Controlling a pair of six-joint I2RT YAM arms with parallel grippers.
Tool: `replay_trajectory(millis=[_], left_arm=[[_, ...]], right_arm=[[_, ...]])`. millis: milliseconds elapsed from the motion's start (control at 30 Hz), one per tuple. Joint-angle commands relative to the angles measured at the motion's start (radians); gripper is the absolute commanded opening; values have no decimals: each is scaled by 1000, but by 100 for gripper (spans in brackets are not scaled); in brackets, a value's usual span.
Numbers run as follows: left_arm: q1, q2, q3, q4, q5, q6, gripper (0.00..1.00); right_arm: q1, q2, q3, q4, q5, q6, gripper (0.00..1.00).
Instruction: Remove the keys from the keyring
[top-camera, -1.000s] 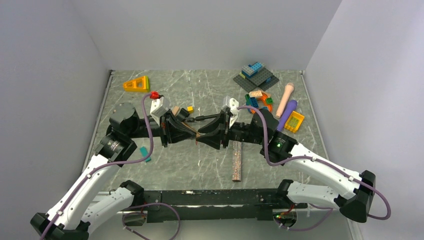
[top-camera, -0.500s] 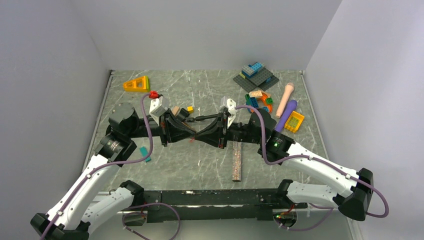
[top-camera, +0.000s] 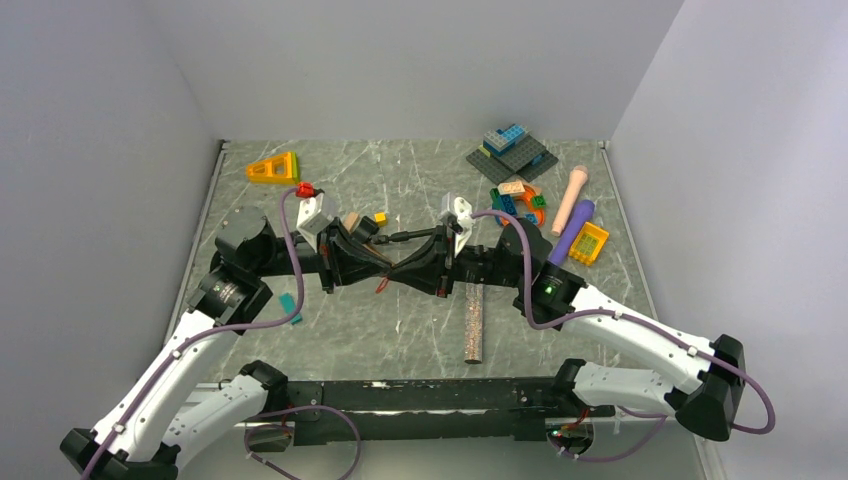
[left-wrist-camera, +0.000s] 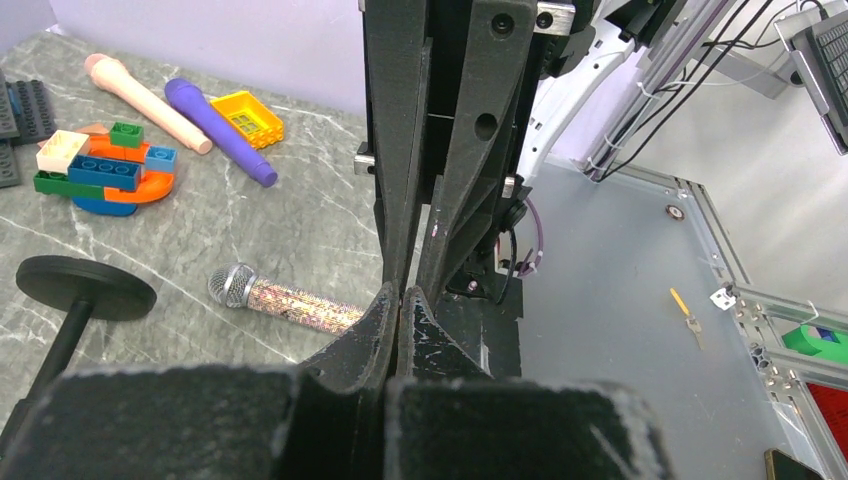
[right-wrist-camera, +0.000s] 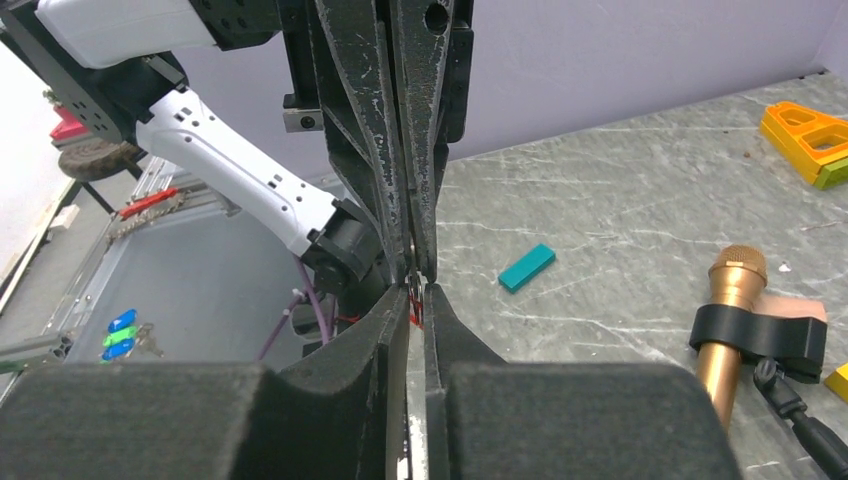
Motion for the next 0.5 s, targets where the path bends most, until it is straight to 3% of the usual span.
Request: replay_trajectory(millis=[0,200,367,467], left_arm=[[-1,-6,7,23,24,-3,0],[-1,-5,7,24,25,-4,0],[-1,-5,5,30,28,-9,0],[0,-10,4,34,26,-14,0]], right_arm=[[2,8,15,92,-16,8,16],[2,13,15,104,-21,13,16],[2,10,11,119,-29,19,0],[1,3,-11,170,-32,38,0]])
